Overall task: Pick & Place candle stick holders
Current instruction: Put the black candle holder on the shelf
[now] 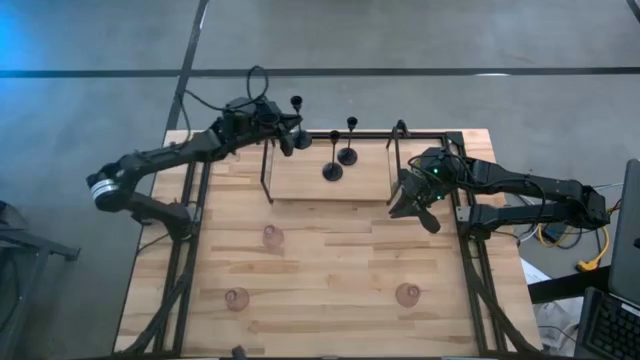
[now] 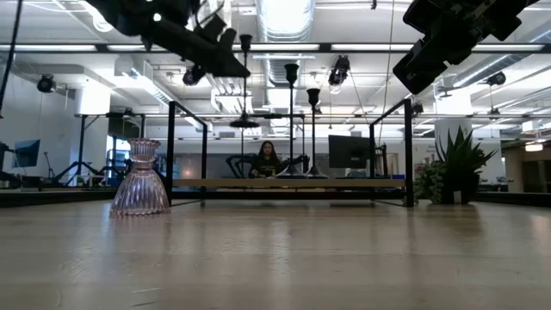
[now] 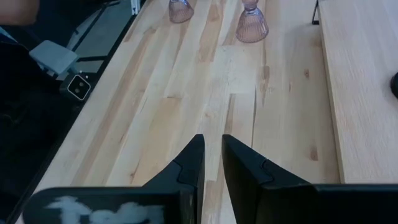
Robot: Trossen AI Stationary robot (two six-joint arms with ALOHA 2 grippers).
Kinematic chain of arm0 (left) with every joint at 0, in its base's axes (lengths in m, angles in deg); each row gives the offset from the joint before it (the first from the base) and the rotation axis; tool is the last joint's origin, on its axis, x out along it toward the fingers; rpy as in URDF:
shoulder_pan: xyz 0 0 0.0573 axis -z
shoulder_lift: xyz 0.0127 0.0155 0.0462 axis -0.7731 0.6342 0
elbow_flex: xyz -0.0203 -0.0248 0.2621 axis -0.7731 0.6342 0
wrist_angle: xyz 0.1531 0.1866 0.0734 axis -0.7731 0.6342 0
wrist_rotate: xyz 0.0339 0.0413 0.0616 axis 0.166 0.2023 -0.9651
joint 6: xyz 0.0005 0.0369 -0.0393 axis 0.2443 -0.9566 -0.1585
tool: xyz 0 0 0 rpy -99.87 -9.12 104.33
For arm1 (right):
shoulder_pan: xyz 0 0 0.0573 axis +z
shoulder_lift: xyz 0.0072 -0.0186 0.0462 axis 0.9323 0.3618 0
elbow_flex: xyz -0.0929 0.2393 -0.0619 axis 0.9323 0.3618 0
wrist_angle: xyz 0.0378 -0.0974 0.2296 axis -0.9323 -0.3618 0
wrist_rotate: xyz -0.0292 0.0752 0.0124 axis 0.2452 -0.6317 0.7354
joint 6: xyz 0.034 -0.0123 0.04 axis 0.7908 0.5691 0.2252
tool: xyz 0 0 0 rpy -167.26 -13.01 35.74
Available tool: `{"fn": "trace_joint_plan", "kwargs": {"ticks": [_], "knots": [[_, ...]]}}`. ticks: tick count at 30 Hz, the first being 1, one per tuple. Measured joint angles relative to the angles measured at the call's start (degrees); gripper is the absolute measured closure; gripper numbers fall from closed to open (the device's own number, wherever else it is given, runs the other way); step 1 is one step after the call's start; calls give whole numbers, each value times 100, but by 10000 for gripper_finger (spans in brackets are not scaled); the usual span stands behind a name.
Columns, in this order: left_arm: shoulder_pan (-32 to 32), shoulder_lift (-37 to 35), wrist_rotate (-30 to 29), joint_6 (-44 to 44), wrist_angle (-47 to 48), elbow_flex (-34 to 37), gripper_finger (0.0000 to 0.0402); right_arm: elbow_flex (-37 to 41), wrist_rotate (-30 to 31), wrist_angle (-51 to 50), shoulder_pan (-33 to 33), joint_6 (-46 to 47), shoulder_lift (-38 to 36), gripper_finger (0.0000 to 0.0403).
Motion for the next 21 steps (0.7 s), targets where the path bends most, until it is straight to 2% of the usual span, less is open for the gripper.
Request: {"fn": "trace_joint_plan", "kwargs": {"ticks": [6, 21], "knots": [[-24, 474, 185, 178, -714, 255, 385, 0, 0, 2, 0, 17, 0, 355], [-20, 1287, 179, 320, -1257, 340, 385, 35, 0, -3, 0, 18, -2, 356]]}}
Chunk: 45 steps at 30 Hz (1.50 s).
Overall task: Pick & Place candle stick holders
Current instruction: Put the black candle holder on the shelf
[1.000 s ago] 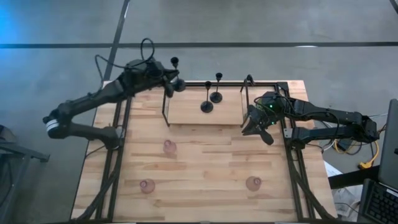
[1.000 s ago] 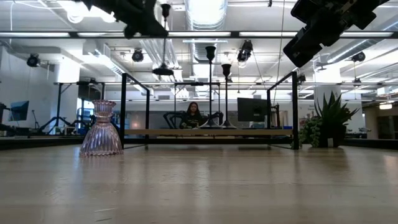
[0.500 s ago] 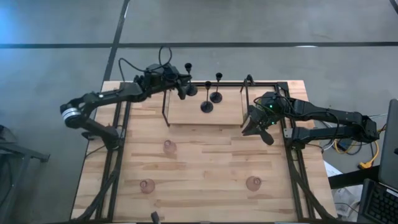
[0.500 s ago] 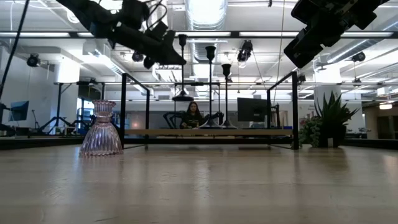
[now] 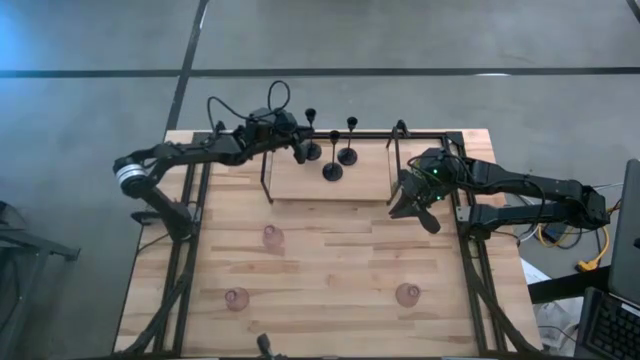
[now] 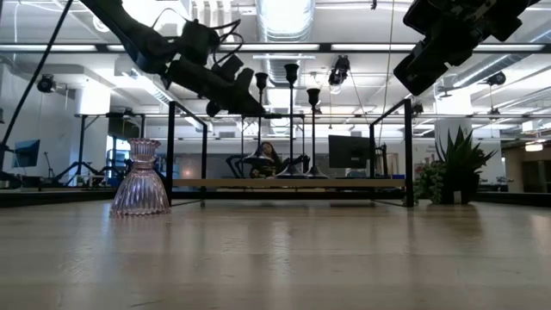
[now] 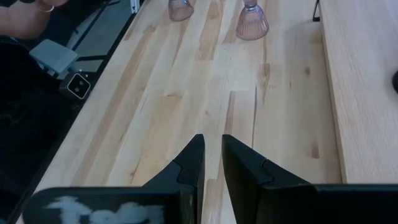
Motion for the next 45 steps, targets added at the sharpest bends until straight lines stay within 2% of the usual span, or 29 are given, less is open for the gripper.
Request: {"fn": "trace_joint_plan", "kwargs": {"ticks": [14, 22, 27, 30, 45], "knots": [[5, -11, 11, 190, -1107, 755, 385, 276, 0, 71, -2, -2, 0, 354], [4, 10, 24, 25, -1036, 695, 385, 284, 2, 229, -2, -12, 0, 355], [6, 155, 521, -406, -959, 439, 385, 284, 0, 364, -2, -38, 0, 355], [10, 244, 559, -447, -598, 242, 385, 284, 0, 371, -2, -20, 0, 353], [7, 494, 208, -432, -567, 235, 385, 284, 0, 358, 0, -31, 0, 355]]}}
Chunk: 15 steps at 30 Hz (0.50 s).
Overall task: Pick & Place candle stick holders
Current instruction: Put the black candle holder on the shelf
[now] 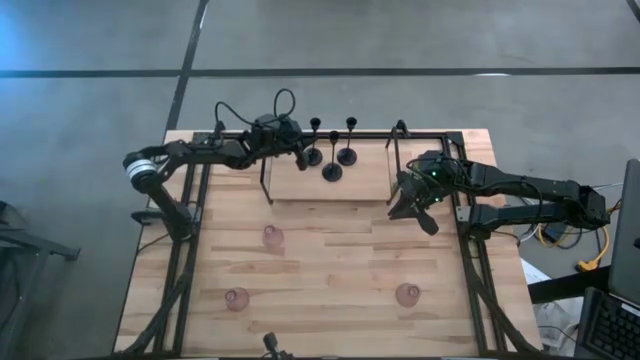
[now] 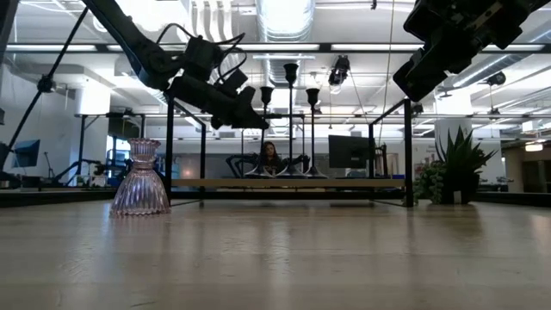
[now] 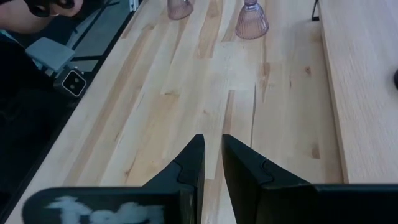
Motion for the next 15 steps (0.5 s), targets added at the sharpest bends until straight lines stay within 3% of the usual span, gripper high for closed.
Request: {"fn": "trace_joint_plan", "kwargs": {"ticks": [15], "knots": [[2, 66, -63, 118, -119, -21, 385, 0, 0, 0, 0, -4, 0, 355]]}}
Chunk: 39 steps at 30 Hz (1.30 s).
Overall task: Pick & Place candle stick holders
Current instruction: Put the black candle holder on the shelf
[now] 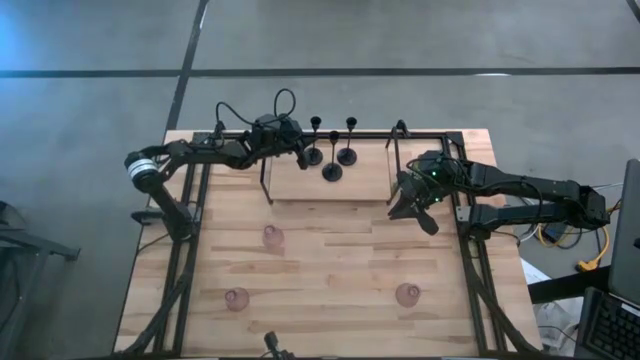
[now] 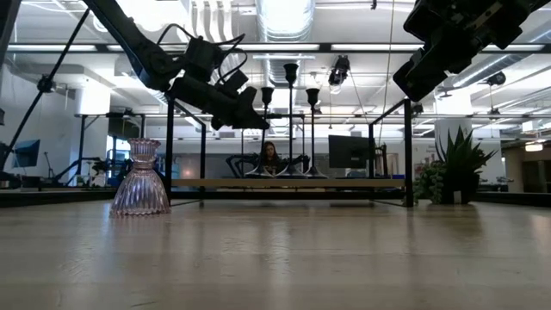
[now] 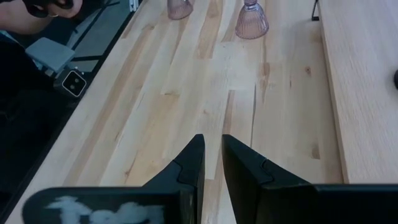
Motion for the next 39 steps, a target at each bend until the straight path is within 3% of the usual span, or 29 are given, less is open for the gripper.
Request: {"fn": "trace_joint_plan", "kwargs": {"ticks": [39], "knots": [[-3, 221, 197, 308, -414, 21, 383, -2, -1, -2, -2, -23, 2, 353]]}}
